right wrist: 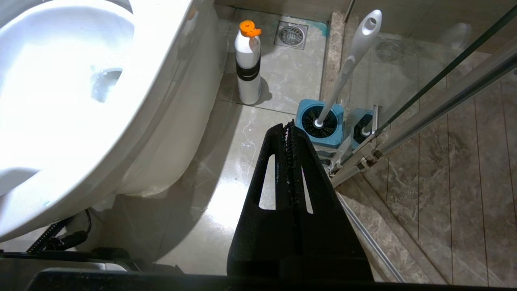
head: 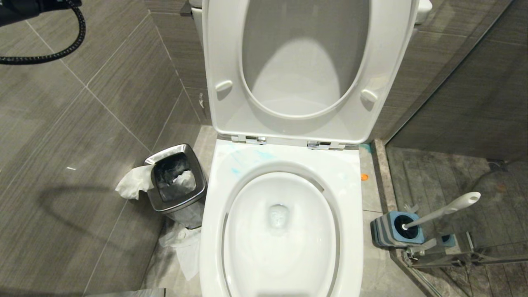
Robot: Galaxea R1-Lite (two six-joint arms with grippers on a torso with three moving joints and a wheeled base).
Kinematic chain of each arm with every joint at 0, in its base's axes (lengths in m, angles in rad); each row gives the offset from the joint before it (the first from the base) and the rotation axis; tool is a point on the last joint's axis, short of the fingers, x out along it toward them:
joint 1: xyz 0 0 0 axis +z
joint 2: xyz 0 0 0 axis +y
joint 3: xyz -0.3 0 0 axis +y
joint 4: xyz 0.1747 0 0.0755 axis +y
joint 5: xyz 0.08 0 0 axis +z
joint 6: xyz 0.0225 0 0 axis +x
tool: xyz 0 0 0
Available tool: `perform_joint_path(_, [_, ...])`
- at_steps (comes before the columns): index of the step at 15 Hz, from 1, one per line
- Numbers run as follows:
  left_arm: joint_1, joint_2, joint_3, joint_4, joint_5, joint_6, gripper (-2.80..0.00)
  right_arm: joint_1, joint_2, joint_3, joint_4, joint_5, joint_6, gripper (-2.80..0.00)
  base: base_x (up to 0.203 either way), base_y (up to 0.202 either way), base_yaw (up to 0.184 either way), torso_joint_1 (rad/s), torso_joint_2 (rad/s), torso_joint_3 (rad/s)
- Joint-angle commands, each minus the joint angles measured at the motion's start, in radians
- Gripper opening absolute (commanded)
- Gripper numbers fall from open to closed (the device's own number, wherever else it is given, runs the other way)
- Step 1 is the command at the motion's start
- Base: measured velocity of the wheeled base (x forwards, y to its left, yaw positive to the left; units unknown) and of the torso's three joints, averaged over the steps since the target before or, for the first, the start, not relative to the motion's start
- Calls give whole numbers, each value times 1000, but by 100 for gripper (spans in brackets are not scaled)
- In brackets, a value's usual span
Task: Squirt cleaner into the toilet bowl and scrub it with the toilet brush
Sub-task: Close the toilet lid
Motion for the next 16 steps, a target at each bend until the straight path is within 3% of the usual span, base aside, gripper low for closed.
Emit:
perform_joint_path(1, [1, -9, -8, -2, -5, 0, -280, 0, 0, 0, 0, 0, 0, -280, 0, 0, 0, 0, 0, 0])
perform_joint_path(8, [-1, -11, -5, -3, -78, -4, -280, 0, 0, 0, 0, 0, 0, -280, 0, 0, 0, 0, 0, 0])
perform_joint_path(12, [-12, 8, -5, -10, -152, -53, -280, 0, 0, 0, 0, 0, 0, -280, 0, 0, 0, 0, 0, 0])
perform_joint_path(16, [-34, 84, -40, -143, -179, -72, -280, 0, 0, 0, 0, 0, 0, -280, 0, 0, 0, 0, 0, 0])
